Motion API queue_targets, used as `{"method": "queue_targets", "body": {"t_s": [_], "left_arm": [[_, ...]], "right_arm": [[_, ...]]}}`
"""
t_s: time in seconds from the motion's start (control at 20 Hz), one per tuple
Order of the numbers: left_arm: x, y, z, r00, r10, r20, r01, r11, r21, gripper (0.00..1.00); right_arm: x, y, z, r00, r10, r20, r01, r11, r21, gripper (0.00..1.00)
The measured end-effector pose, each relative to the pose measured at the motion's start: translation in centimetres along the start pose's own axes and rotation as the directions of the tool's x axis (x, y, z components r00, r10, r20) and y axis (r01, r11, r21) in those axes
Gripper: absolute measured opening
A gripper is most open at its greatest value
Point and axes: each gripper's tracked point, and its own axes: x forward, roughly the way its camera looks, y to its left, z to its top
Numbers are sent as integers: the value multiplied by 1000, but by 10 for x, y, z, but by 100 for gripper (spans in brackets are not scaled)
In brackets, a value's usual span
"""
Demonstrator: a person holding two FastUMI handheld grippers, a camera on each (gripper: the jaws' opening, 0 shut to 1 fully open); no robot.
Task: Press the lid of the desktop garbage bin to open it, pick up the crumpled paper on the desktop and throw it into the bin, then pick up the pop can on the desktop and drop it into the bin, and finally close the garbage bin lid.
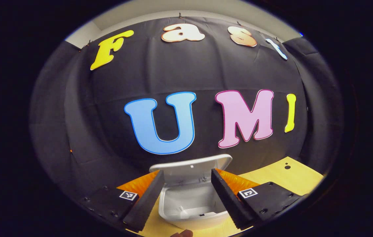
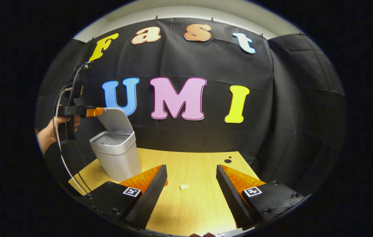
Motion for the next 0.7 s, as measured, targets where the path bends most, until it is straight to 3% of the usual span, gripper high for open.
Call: {"method": "queue_targets", "body": {"t_s": [0.4, 0.7], "left_arm": [[-88, 9, 17, 997, -10, 82, 16, 997, -73, 95], [-144, 30, 13, 990, 99, 97, -87, 989, -119, 96]], "right_arm": [[71, 30, -42, 982, 123, -146, -135, 988, -74, 96], [160, 44, -113, 914, 215, -344, -260, 961, -91, 97]]}}
